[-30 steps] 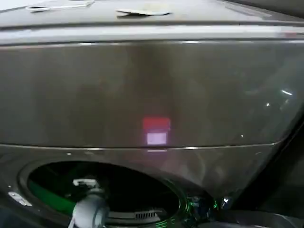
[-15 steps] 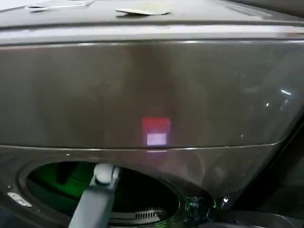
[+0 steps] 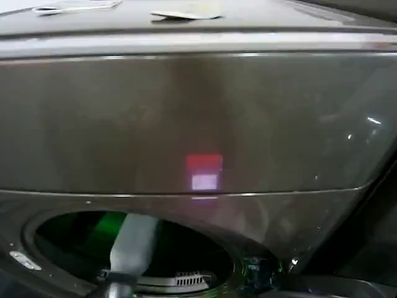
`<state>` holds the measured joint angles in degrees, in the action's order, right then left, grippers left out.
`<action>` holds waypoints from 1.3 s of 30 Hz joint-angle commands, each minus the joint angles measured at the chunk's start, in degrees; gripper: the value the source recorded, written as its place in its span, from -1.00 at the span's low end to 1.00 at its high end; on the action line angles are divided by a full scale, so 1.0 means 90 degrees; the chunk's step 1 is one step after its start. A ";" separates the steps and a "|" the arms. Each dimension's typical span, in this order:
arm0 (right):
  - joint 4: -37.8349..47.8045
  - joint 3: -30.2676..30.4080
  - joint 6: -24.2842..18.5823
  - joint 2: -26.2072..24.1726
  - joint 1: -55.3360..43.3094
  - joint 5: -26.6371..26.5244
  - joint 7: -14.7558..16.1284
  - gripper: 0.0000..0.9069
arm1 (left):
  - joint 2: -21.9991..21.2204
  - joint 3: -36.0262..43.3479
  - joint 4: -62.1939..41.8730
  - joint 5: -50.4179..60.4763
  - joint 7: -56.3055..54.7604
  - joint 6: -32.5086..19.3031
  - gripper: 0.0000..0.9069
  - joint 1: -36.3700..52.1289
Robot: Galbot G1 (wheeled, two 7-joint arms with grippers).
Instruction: Grasp the clothes from the dryer.
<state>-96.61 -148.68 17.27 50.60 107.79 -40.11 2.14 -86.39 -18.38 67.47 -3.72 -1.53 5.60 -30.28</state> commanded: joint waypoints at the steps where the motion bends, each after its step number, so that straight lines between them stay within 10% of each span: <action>1: -0.0020 0.0040 -0.0009 -0.0001 -0.0020 0.0016 0.0027 1.00 | -0.0087 0.0187 -0.2317 0.0980 0.2029 -0.0217 1.00 0.1605; 21: -0.0153 0.0084 0.0036 0.0061 -0.0025 0.0027 0.0080 1.00 | 0.0351 0.2473 -0.4970 0.3989 0.5324 -0.1409 1.00 0.3274; 39: -0.0209 0.0105 0.0032 0.0156 -0.0077 0.0065 0.0105 1.00 | 0.0089 0.3494 -0.5901 0.5439 0.6002 -0.1151 1.00 0.3986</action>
<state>-98.40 -147.76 17.60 51.94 107.12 -39.56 3.07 -84.96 9.00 18.57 40.01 50.02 -5.07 3.60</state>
